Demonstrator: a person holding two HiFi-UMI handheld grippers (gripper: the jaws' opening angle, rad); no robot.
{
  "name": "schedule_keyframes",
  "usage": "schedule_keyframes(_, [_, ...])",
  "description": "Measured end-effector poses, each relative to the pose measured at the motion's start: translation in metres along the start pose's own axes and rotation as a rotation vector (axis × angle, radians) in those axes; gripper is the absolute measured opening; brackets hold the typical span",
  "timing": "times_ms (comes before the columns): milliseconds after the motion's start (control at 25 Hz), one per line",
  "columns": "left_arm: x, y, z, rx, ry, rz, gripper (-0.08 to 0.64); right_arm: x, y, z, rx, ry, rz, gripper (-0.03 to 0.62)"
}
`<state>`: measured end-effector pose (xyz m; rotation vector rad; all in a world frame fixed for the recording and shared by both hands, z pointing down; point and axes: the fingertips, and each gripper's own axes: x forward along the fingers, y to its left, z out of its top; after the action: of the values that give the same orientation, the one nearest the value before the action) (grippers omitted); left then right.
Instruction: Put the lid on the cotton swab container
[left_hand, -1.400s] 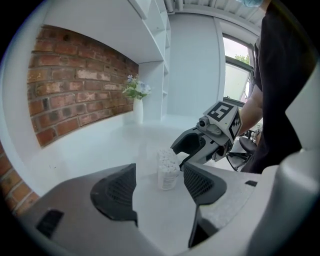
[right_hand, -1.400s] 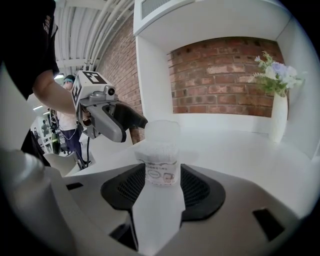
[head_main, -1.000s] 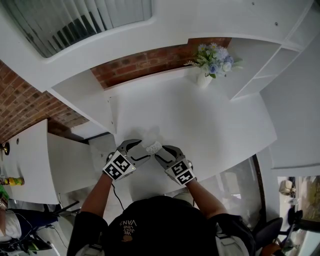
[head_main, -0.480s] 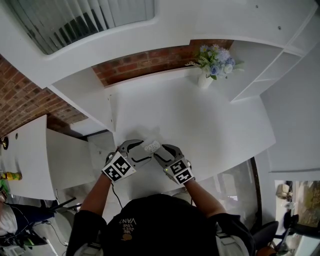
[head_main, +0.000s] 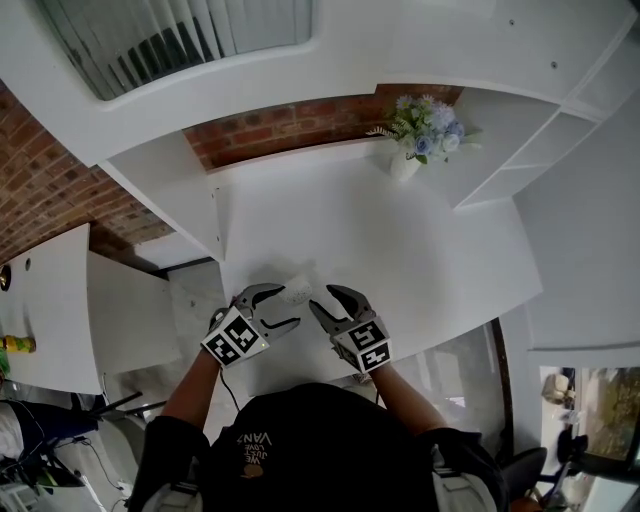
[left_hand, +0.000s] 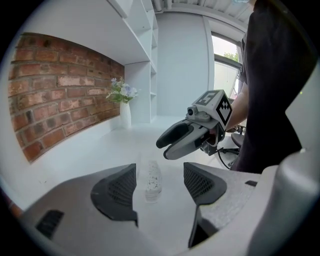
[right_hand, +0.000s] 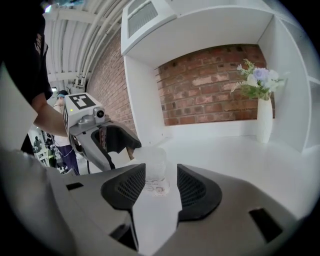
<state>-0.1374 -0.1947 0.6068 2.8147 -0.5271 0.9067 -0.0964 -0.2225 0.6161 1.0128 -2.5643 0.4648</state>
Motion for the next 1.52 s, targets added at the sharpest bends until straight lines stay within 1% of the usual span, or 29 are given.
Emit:
schedule_keyframes(120, [0.000,-0.003,0.001,-0.009,-0.013,0.009,0.279,-0.006,0.002,0.016,0.005,-0.042,-0.004,0.178])
schedule_keyframes(360, [0.002,-0.007,0.002,-0.054,-0.042,0.025,0.279,-0.009,0.007,0.041,0.010,-0.098,0.007,0.133])
schedule_keyframes(480, [0.002,-0.009,0.000,-0.070,-0.051,0.033,0.278,-0.006,0.008,0.043,-0.005,-0.095,0.003,0.101])
schedule_keyframes(560, [0.002,-0.010,0.000,-0.087,-0.062,0.038,0.276,-0.003,0.007,0.040,-0.013,-0.083,-0.005,0.066])
schedule_keyframes(760, [0.001,-0.003,0.002,-0.166,-0.114,0.057,0.250,0.007,0.008,0.032,-0.026,-0.050,-0.007,0.034])
schedule_keyframes(880, [-0.001,0.002,0.002,-0.222,-0.137,0.066,0.198,0.012,0.009,0.026,-0.035,-0.029,-0.009,0.023])
schedule_keyframes(960, [-0.003,0.008,0.001,-0.257,-0.148,0.085,0.141,0.014,0.008,0.023,-0.047,-0.014,-0.018,0.013])
schedule_keyframes(1040, [-0.005,0.014,-0.001,-0.282,-0.147,0.112,0.083,0.016,0.009,0.020,-0.056,-0.002,-0.021,0.006])
schedule_keyframes(1120, [-0.005,0.018,-0.004,-0.290,-0.136,0.129,0.051,0.018,0.009,0.018,-0.058,0.002,-0.020,0.003])
schedule_keyframes(1520, [0.002,0.014,-0.011,-0.317,-0.115,0.117,0.037,0.021,0.007,0.009,-0.059,0.039,-0.023,0.000])
